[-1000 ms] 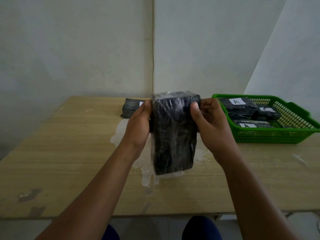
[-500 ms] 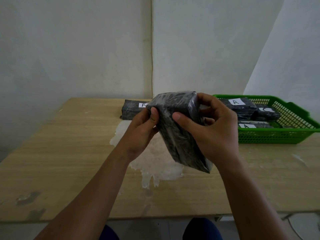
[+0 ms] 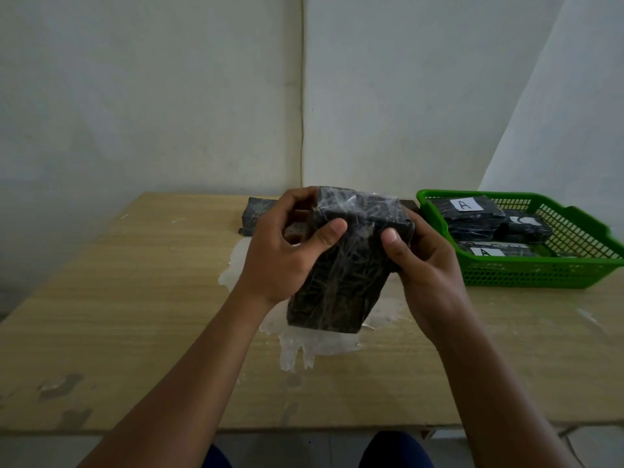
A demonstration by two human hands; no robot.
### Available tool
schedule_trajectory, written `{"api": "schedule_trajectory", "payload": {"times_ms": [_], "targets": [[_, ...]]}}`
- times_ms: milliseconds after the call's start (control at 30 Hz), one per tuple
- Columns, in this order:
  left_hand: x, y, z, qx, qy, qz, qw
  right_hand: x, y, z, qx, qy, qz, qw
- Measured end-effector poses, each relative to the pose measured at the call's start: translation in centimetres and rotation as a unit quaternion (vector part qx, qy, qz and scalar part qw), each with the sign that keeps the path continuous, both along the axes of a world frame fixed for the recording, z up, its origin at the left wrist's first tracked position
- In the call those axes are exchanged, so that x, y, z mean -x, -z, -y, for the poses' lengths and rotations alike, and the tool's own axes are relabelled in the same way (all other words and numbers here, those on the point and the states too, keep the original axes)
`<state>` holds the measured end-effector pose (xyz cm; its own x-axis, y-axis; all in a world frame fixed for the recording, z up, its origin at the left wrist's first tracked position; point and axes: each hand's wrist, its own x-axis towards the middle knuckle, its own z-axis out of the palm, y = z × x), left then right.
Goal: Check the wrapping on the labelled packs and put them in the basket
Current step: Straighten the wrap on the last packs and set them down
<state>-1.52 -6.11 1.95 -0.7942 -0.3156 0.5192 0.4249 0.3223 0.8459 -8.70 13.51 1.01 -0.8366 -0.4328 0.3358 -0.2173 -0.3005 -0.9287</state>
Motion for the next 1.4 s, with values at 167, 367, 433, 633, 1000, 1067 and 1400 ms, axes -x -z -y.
{"api": "schedule_trajectory", "payload": {"times_ms": [167, 367, 433, 633, 1000, 1067, 1400], "targets": [[0.0, -1.0, 0.0, -0.022, -0.038, -0.002, 0.999, -0.1, 0.2, 0.2, -0.045, -0.007, 0.007, 0.999], [1.0, -1.4, 1.5, -0.137, -0.103, 0.121, 0.978, -2.3, 2.3, 0.6, -0.218, -0.083, 0.106, 0.967], [1.3, -1.0, 1.6, -0.135, -0.072, 0.167, 0.974, -2.4, 2.2, 0.9, -0.180, -0.057, 0.138, 0.972], [0.0, 0.0, 0.2, -0.143, 0.077, 0.272, 0.948, -0.6, 0.1, 1.0, -0.103, -0.016, 0.243, 0.964], [0.2, 1.5, 1.8, -0.279, 0.185, 0.328, 0.883, 0.1, -2.4, 0.4, -0.196, -0.079, 0.194, 0.958], [0.1, 1.9, 2.1, -0.297, 0.195, 0.316, 0.880, 0.2, -2.3, 0.5, -0.186, -0.077, 0.204, 0.958], [0.1, 0.4, 1.9, -0.228, 0.187, 0.307, 0.905, 0.8, -0.3, -0.2, -0.097, -0.105, 0.295, 0.945]]}}
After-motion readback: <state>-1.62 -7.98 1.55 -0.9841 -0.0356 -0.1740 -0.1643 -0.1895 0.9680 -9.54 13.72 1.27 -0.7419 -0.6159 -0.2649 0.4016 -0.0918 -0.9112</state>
